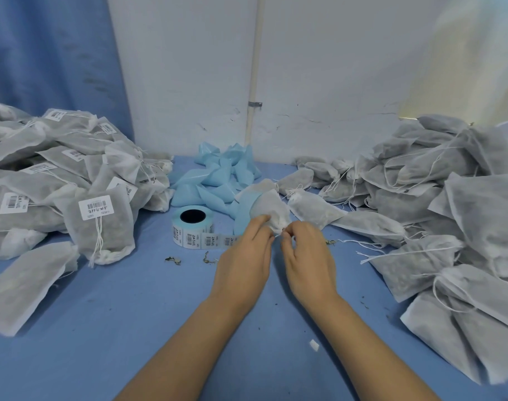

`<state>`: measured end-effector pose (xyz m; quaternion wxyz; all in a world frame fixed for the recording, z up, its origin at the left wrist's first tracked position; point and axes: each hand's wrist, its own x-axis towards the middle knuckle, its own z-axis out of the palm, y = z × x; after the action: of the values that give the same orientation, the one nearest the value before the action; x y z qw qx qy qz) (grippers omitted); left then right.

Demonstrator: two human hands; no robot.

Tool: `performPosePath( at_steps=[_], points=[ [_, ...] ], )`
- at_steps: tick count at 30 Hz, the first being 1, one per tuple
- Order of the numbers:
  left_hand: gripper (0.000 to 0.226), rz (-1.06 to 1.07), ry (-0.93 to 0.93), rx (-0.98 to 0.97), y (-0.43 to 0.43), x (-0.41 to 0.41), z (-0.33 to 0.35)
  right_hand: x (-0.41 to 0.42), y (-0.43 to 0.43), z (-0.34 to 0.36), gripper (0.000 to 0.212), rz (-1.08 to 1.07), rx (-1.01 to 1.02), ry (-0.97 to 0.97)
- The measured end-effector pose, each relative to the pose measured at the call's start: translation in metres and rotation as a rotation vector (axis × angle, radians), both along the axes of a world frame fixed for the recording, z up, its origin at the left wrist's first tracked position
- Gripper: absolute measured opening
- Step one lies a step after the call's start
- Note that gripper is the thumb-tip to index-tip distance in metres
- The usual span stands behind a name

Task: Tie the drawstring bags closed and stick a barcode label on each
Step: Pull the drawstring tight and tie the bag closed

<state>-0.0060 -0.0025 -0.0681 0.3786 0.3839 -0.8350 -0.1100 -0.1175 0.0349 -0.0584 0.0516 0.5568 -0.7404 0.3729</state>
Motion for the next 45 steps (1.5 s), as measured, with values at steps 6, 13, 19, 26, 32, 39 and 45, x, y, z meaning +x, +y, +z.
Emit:
performPosePath(
  at_steps=[6, 13, 19, 26, 32, 39, 45],
  points=[
    [0.020, -0.286, 0.410, 0.155, -0.004, -0.003, 0.000, 0.005, 0.003, -0.002, 0.049, 0.105, 0.035, 0.089],
    [0.023, -0.257, 0.553, 0.220, -0.008, -0.002, 0.003, 0.016, 0.003, -0.007, 0.068, 0.181, -0.010, 0.153],
    [0.024, -0.270, 0.463, 0.228, -0.009, -0.001, -0.003, 0.012, 0.000, -0.010, 0.044, 0.178, -0.292, 0.038],
    [0.027, -0.270, 0.231, 0.205, -0.005, -0.001, -0.008, 0.007, 0.000, -0.006, 0.031, 0.128, -0.459, -0.594],
    [0.031, -0.254, 0.226, 0.245, -0.004, -0.002, -0.006, 0.003, -0.002, -0.003, 0.018, 0.099, -0.494, -0.941],
    [0.016, -0.175, 0.424, 0.290, -0.005, 0.001, -0.003, 0.003, -0.002, -0.002, 0.019, 0.172, -0.454, -0.985],
    [0.018, -0.111, 0.509, 0.281, -0.005, 0.003, -0.001, 0.006, 0.001, -0.006, 0.017, 0.202, -0.335, -0.516]
  ],
)
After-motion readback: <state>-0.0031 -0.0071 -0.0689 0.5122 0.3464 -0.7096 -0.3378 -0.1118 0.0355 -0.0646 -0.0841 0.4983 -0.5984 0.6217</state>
